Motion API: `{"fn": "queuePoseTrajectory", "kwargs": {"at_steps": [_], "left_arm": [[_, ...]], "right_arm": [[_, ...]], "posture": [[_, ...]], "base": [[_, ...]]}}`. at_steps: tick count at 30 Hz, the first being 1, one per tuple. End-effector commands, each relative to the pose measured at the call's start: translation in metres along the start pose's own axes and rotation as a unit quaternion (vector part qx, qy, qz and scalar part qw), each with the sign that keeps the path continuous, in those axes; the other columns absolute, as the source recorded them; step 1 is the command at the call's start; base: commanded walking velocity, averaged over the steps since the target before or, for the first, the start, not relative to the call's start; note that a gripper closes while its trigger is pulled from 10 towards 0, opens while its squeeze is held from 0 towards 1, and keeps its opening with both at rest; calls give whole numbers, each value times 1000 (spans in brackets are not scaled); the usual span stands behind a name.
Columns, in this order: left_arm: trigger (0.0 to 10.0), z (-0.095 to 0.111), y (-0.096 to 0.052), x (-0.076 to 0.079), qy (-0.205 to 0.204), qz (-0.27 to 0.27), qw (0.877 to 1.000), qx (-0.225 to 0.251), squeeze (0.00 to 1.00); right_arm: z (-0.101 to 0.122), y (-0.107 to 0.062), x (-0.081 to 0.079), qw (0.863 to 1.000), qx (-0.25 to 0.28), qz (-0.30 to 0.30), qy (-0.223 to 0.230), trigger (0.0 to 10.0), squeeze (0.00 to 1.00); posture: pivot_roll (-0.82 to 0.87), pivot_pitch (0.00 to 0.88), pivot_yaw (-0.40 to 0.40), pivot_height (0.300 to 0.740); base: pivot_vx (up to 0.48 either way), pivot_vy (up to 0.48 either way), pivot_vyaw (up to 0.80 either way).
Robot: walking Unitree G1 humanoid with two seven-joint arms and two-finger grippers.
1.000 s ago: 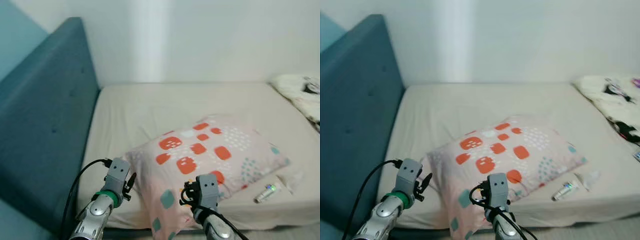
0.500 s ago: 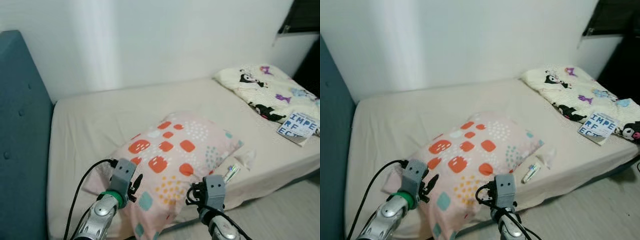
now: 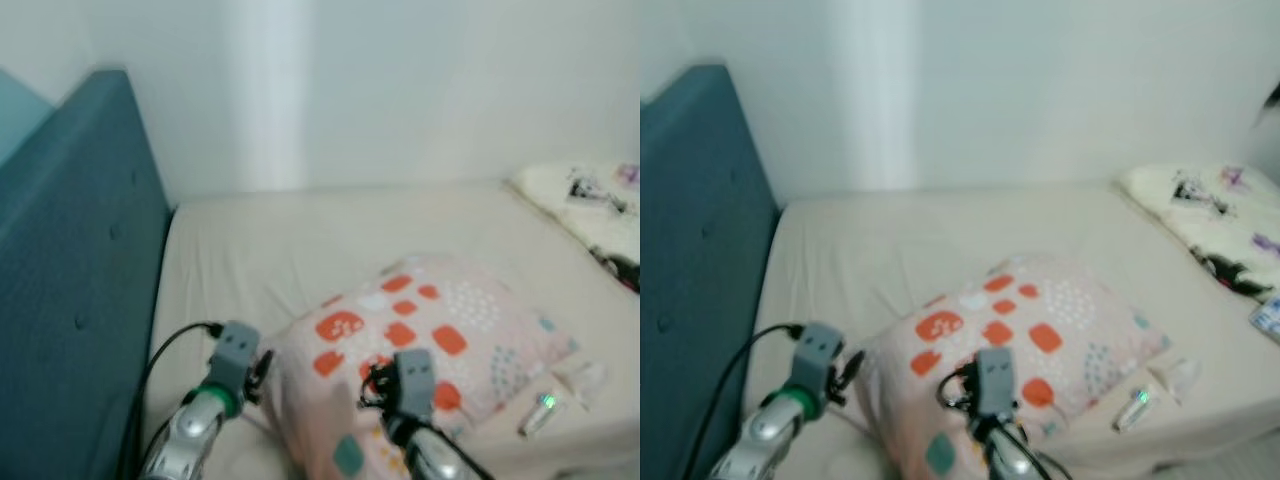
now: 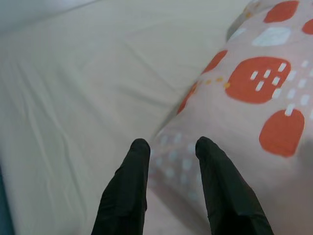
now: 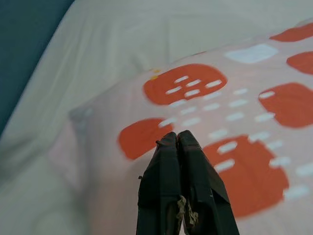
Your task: Clean up the room
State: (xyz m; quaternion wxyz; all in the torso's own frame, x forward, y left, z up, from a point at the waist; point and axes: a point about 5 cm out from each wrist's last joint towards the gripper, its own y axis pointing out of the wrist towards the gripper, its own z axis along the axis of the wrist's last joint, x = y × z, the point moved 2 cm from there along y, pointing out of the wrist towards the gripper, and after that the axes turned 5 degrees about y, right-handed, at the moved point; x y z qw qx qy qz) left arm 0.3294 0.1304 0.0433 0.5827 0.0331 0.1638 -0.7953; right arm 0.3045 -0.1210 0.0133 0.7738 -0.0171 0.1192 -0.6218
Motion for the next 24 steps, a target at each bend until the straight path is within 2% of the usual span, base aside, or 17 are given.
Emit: {"fn": "queuePoseTrajectory", "kwargs": {"at_steps": [1, 4, 6, 8, 10, 11, 12, 16, 20, 24], "left_arm": [[10000, -7, -2, 8, -3, -13, 1000, -11, 0], [10000, -8, -3, 8, 2, -17, 1000, -12, 0], [10000, -13, -8, 5, 31, -20, 999, -13, 0], [10000, -15, -11, 4, 43, -22, 999, -13, 0], [10000, -19, -14, -2, 37, -9, 999, -19, 0], [10000, -27, -22, -13, 22, 19, 999, -31, 0], [10000, -31, -26, -17, 15, 31, 999, -36, 0], [10000, -35, -35, -25, -6, 64, 997, -37, 0], [10000, -34, -39, -29, -15, 75, 997, -31, 0], [10000, -31, -41, -25, -8, 48, 998, -30, 0]], "right_arm": [[-9, -6, 5, 1000, -15, -10, 6, 10000, 0], [-10, -6, 4, 1000, -17, -5, 6, 10000, 0], [-10, -5, -1, 1000, -23, 14, -1, 10000, 0], [-11, -5, -3, 999, -25, 21, -4, 10000, 0], [-7, -1, -4, 999, -22, 26, -8, 10000, 0], [1, 5, -7, 999, -14, 37, -15, 10000, 0], [5, 8, -8, 999, -10, 41, -16, 10000, 0], [21, 18, -10, 998, 9, 51, -19, 10000, 0], [32, 24, -10, 998, 23, 53, -19, 10000, 0], [52, 34, -3, 998, 48, 28, 5, 10000, 0]], "posture": [[-161, 0, 69, 740], [-159, 0, 66, 740], [-133, 0, 51, 740], [-133, 0, 51, 740], [-100, 0, 28, 740], [-76, 0, 12, 740], [-71, 0, 9, 740], [-16, 0, -18, 740], [5, 4, -27, 740], [14, 9, -22, 740]], "base": [[0, 0, 0], [0, 0, 0], [0, 0, 0], [0, 0, 0], [0, 0, 0], [0, 0, 0], [0, 0, 0], [0, 0, 0], [0, 0, 0], [0, 0, 0]]}}
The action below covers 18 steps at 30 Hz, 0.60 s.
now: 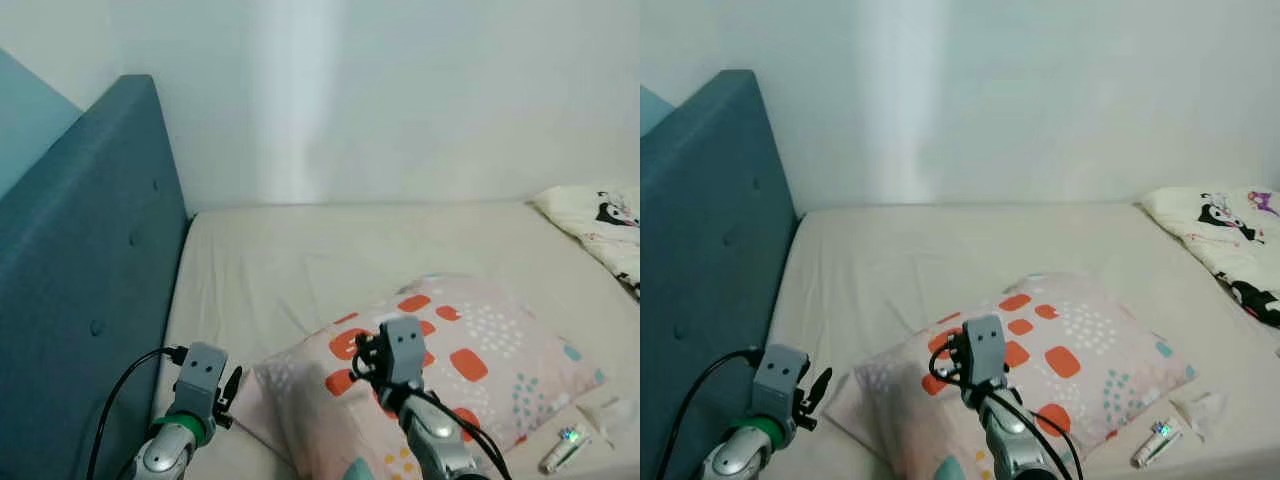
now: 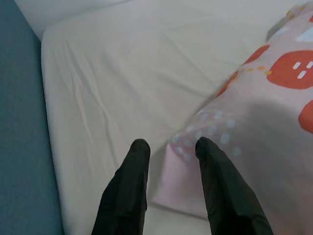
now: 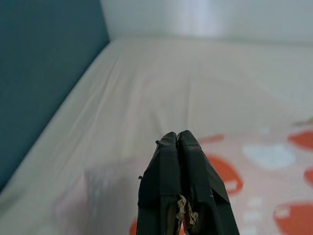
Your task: Clean up the room
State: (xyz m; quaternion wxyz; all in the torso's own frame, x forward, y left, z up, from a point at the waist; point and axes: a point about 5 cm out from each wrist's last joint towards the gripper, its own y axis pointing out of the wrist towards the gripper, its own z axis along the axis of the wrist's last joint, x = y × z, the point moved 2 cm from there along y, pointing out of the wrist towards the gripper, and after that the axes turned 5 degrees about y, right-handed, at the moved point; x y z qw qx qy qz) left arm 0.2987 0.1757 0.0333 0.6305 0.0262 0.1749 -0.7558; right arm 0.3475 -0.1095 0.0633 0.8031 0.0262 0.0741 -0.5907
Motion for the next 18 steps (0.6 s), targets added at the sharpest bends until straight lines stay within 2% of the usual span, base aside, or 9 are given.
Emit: {"fn": "queuePoseTrajectory", "kwargs": {"at_steps": [1, 5, 18], "left_arm": [[10000, -3, -2, 5, -3, -12, 1000, -9, 0], [10000, 2, 3, 8, -2, -2, 1000, -9, 0], [10000, 16, 17, 24, -2, -12, 1000, 1, 0]], "right_arm": [[-3, -2, 9, 999, -9, -24, 19, 10000, 0], [-6, -5, 14, 999, -10, -40, 33, 10000, 0], [-16, -18, 23, 997, -7, -73, 30, 10000, 0]], "posture": [[14, 9, -22, 740], [8, 16, -14, 740], [-48, 15, 4, 740]], "base": [[0, 0, 0], [0, 0, 0], [0, 0, 0]]}}
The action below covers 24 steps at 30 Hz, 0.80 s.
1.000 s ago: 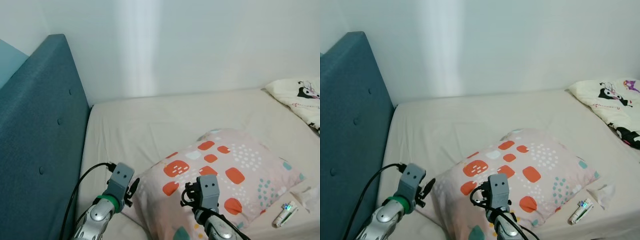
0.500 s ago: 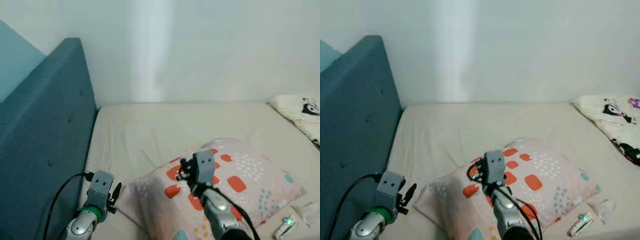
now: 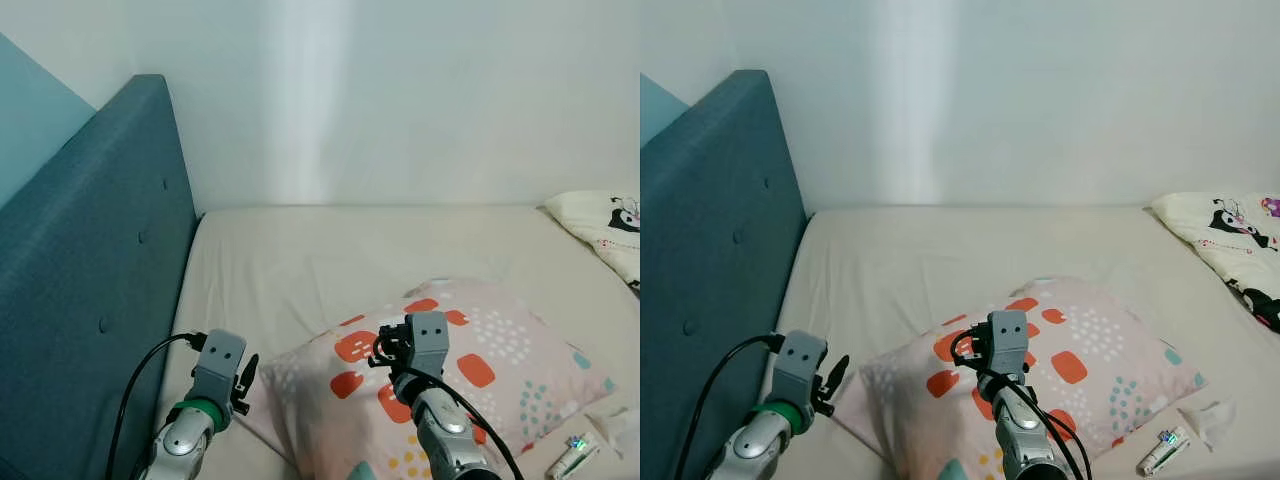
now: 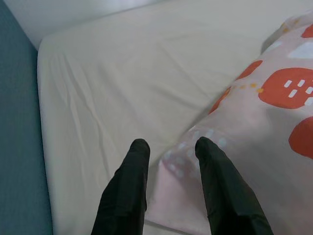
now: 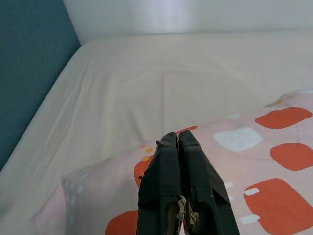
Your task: Clean up the room
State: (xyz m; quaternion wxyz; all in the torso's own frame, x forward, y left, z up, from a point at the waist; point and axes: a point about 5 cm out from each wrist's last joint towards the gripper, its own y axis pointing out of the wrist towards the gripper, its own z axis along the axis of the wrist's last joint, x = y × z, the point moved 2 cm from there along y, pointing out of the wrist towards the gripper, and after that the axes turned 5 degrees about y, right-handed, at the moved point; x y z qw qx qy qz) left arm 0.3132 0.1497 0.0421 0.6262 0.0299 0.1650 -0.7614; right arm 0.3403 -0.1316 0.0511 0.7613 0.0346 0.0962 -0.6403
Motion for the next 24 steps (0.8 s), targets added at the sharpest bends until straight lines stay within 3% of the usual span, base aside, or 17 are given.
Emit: {"fn": "queuePoseTrajectory", "kwargs": {"at_steps": [1, 8, 24], "left_arm": [[10000, -2, 2, 5, 0, -7, 1000, -9, 0], [10000, -2, 3, 7, -1, -10, 1000, -10, 0], [10000, -3, 1, 10, -2, -14, 1000, -11, 0]], "right_arm": [[-6, -5, 4, 1000, -6, -9, 5, 10000, 0], [-8, -6, 2, 1000, -9, -8, 6, 10000, 0], [-16, -10, -6, 1000, -17, 2, 9, 10000, 0]], "posture": [[-49, 16, 5, 740], [-52, 17, 8, 740], [-58, 30, 20, 740]], "base": [[0, 0, 0], [0, 0, 0], [-354, 0, 0]]}}
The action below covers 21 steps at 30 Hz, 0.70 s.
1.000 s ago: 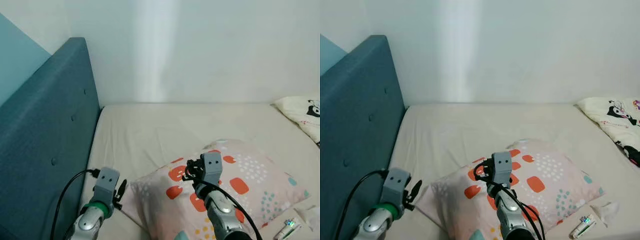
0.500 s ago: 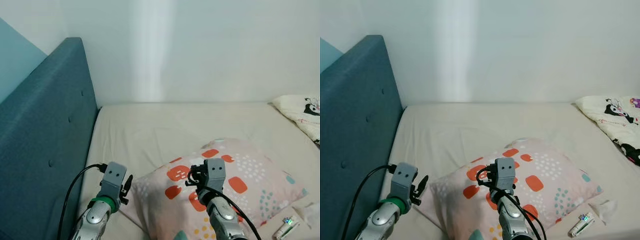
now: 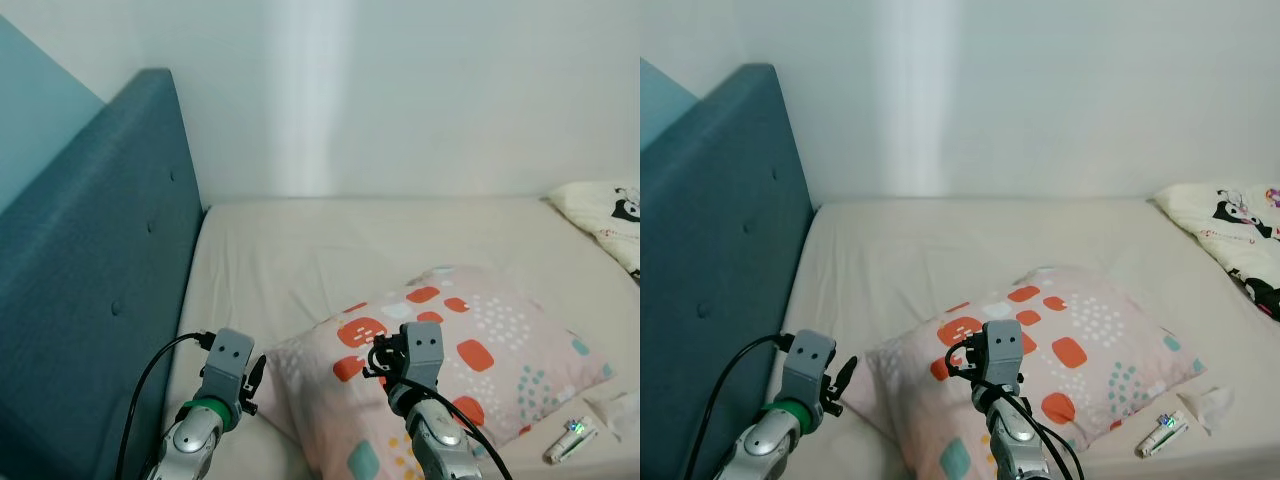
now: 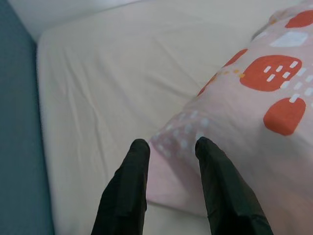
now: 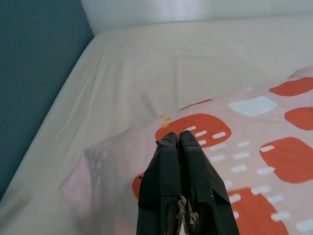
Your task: Clean up the room
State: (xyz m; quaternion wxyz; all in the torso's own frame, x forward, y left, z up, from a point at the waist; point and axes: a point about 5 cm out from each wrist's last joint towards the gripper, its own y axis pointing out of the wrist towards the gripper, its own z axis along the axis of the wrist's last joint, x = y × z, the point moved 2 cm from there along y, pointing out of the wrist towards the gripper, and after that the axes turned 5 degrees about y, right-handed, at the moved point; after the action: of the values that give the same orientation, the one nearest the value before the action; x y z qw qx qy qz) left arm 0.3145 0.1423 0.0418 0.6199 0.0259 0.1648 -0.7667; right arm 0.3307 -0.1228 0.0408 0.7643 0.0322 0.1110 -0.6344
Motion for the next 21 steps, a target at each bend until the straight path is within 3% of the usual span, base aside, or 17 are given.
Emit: {"fn": "queuePoseTrajectory", "kwargs": {"at_steps": [1, 17, 21], "left_arm": [[10000, -4, -1, 3, 0, -6, 1000, -10, 0], [10000, -1, 3, 6, 3, -13, 1000, -6, 0], [10000, 0, 4, 7, 3, -15, 1000, -5, 0]], "right_arm": [[-3, -3, 3, 1000, -5, -4, -1, 10000, 0], [-1, -2, 7, 1000, -4, -11, -4, 10000, 0], [-1, -2, 7, 1000, -4, -11, -4, 10000, 0]], "posture": [[-58, 29, 20, 740], [-72, 6, 25, 740], [-72, 1, 28, 740]], "base": [[-345, 0, 0], [-335, 0, 0], [0, 0, 0]]}}
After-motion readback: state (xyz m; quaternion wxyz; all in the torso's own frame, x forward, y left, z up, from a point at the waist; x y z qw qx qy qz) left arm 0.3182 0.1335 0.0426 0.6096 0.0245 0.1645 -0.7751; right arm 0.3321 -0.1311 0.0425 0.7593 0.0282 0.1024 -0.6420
